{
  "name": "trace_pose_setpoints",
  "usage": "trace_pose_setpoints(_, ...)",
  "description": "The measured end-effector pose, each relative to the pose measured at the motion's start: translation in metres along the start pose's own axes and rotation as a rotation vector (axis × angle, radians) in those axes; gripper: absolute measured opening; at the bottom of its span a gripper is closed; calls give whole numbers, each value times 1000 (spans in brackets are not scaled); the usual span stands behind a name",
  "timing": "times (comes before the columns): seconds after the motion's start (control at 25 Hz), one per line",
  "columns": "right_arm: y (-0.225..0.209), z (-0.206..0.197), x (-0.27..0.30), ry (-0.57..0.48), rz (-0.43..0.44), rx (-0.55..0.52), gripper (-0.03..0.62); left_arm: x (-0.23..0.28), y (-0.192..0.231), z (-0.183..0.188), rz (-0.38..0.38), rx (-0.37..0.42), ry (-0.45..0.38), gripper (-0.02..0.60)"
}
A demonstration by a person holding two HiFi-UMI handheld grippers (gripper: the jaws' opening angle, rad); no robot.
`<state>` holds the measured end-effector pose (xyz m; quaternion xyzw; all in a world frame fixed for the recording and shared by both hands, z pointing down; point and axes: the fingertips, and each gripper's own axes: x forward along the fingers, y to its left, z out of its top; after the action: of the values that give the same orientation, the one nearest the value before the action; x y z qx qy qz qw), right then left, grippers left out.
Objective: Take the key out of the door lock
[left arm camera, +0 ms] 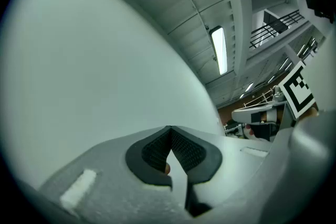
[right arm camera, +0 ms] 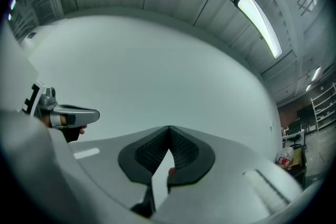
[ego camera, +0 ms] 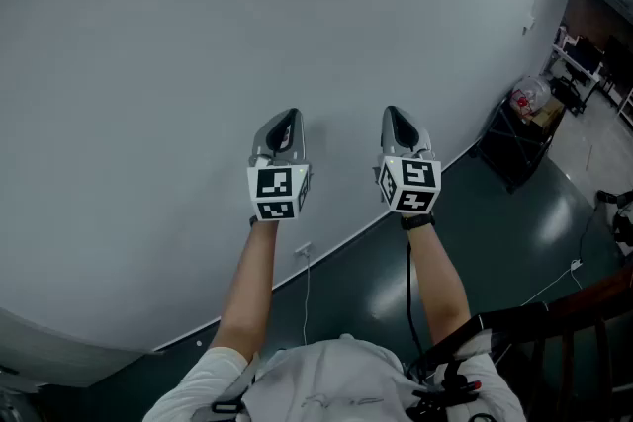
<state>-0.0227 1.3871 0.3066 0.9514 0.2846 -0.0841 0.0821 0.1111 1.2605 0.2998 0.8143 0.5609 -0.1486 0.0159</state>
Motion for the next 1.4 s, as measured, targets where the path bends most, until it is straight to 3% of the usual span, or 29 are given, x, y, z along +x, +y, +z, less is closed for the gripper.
trace_pose_setpoints(0.16,3,-1,-6,-10,14,-13,2,6,-21,8,-51,0,-30,2)
trace_pose_setpoints(0.32,6,0,-5,-16,35,-17,2,7,-29,8,-50,32,-37,2)
trace_pose_setpoints(0.48,17,4,2,-36,69,-17,2,3,-20,9,-9,36,-48,2)
trace_pose_setpoints(0.64,58,14,10,-87,158,-28,2,-20,12,13,82,41,-49,2)
trace_pose_setpoints(0.8,131,25,14,-159,322,-32,2,-69,56,14,219,76,-36,3)
trace_pose_setpoints(1.0,225,34,13,-205,528,62,2,-150,111,17,430,161,4,3)
trace_pose_setpoints(1.24,395,50,-19,-260,851,134,2,-290,192,29,744,216,60,3)
trace_pose_setpoints(1.4,501,75,-62,-293,1029,213,2,-392,232,58,939,309,87,3)
